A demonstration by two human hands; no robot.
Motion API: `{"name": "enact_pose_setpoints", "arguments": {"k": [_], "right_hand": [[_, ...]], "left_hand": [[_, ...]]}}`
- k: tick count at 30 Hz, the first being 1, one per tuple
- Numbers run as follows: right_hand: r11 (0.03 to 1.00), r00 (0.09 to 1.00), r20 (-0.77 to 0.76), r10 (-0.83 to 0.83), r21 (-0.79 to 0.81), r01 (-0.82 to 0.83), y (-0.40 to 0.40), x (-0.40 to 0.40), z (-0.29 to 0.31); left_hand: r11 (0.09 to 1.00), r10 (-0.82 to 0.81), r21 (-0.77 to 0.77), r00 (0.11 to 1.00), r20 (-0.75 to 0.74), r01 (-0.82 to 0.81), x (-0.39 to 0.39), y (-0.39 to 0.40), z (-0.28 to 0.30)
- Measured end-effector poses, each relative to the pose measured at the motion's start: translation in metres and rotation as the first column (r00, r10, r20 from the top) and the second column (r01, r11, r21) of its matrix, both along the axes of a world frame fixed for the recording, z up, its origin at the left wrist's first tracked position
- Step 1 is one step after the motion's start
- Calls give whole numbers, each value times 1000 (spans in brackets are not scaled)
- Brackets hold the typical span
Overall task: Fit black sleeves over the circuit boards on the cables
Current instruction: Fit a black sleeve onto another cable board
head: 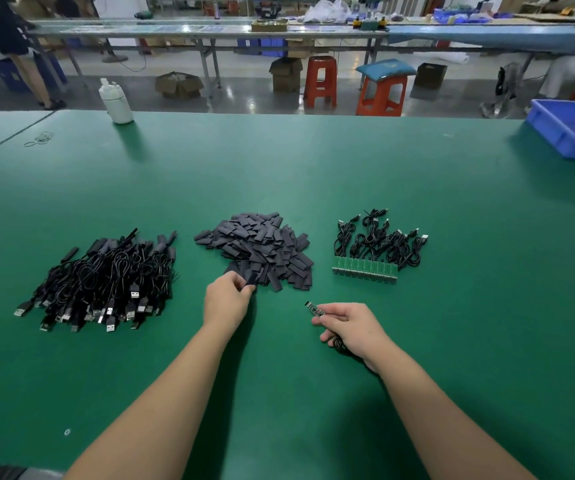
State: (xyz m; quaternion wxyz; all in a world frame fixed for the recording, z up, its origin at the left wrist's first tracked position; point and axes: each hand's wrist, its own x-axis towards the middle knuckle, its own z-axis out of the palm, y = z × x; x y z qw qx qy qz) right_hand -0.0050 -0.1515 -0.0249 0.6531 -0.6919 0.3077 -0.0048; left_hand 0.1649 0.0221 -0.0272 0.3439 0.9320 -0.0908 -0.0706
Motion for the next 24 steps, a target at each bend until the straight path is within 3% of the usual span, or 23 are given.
{"name": "enact_pose_setpoints", "arguments": {"k": [4,6,9,12,19,21,24], "right_hand": [[991,994,-46,95,-90,-99,-1,1,4],[986,991,-55,124,-104,-129,-2,1,7],[985,988,-59,143,-90,-148,1,2,11],[980,983,-63,172,-89,-177,8,4,14],[971,976,-66,207,-109,-213,13,13,13],[968,972,-65,224,-105,-230,14,14,10],[970,973,-62,221,-92,-226,11,15,5]], "left_hand": [[968,-223,-134,972,-74,212,-12,11,9],[927,-374,-81,922,-98,367,-22,13,8],[858,-494,149,869,-31,492,-33,12,5],[756,-594,340,804,-4,560,-38,10,6],[532,-731,609,682,-22,589,-38,8,15],[515,-752,631,659,8,580,-36,11,17],[582,-752,514,657,45,631,-34,17,16]]}}
